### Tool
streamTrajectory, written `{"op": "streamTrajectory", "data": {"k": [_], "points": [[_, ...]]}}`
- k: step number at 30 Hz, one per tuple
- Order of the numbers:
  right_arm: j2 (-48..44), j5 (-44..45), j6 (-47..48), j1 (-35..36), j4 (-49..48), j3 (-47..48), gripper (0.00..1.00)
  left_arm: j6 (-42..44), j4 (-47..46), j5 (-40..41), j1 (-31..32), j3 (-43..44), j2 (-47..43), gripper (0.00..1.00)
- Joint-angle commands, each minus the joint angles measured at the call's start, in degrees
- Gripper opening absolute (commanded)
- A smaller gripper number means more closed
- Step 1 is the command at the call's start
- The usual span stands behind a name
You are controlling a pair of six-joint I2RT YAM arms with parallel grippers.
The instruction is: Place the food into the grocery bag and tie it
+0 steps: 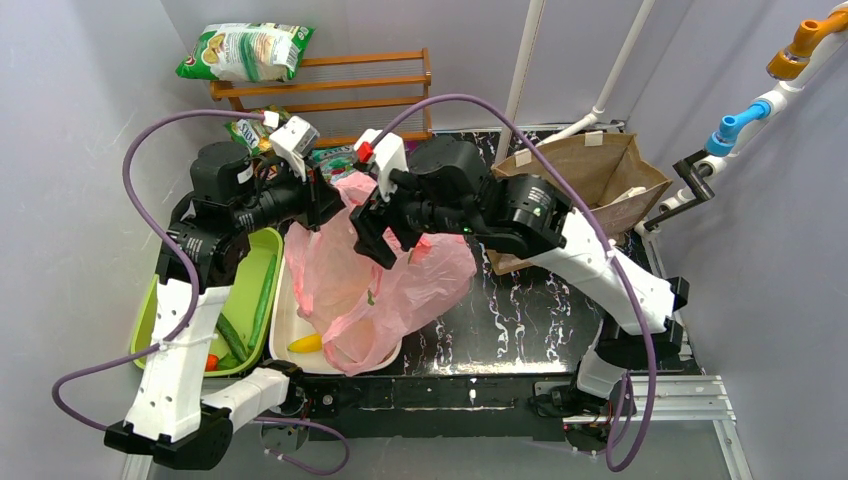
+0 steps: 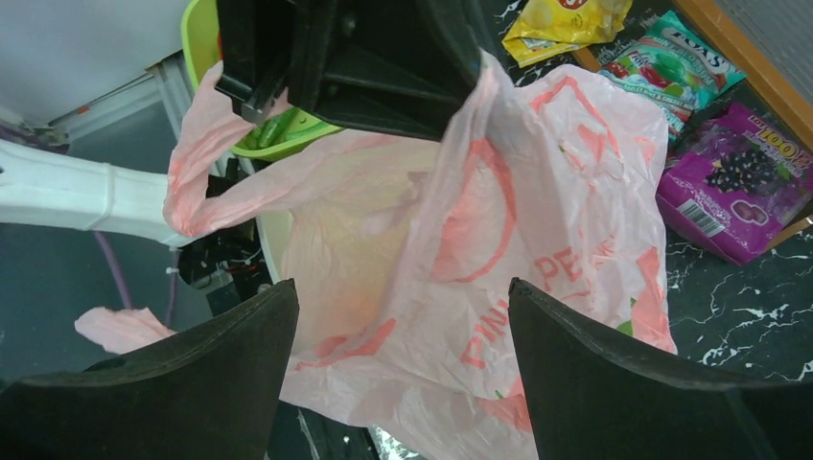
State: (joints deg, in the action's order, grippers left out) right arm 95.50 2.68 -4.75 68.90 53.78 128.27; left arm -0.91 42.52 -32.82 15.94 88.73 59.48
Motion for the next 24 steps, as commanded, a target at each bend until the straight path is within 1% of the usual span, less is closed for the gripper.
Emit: {"op": "streamTrajectory", "data": {"k": [1, 4, 7, 12, 15, 16, 17, 19, 21, 22, 24], "points": [[2.39, 8.92, 0.71, 1.98, -0.16, 4.78, 0.87, -5.07, 0.81, 3.25, 0.56, 2.43, 1.15, 0.0], [3.3, 11.53, 0.71, 2.11, -0.73, 4.83, 0.87, -5.92, 0.48, 4.98, 1.18, 2.55, 1.5, 0.0], [4.31, 16.45, 1.34, 2.16, -1.95, 4.18, 0.85, -7.25, -0.86, 6.6, 1.48, 2.2, 1.35, 0.0], [6.31, 26.1, 3.51, 2.12, -3.46, 3.76, 0.77, -8.94, -3.33, 5.14, 2.02, 1.58, 0.88, 0.0], [7.07, 26.55, 3.88, 2.08, -4.72, 2.59, 0.73, -9.62, -4.93, 3.48, 2.32, 0.61, 0.41, 0.0], [7.29, 26.51, 4.0, 2.03, -5.09, 2.14, 0.7, -9.62, -5.32, 2.74, 2.48, 0.31, 0.22, 0.0], [7.52, 26.57, 4.33, 2.07, -5.21, 2.01, 0.64, -9.49, -5.59, 1.93, 2.63, 0.14, 0.11, 0.0], [7.57, 27.13, 4.57, 1.94, -5.26, 2.06, 0.44, -9.46, -5.9, 1.18, 2.78, -0.29, -0.27, 0.0], [6.88, 28.28, 4.58, 1.94, -4.98, 2.01, 0.13, -9.13, -5.89, 1.14, 2.87, -0.54, -0.72, 0.0], [6.46, 28.8, 4.63, 1.95, -4.62, 1.92, 0.02, -8.96, -6.03, 1.28, 2.87, -0.65, -0.87, 0.0], [5.22, 29.13, 4.58, 1.94, -3.4, 1.59, 0.01, -8.54, -6.53, 1.76, 2.9, -0.62, -0.84, 0.0]]}}
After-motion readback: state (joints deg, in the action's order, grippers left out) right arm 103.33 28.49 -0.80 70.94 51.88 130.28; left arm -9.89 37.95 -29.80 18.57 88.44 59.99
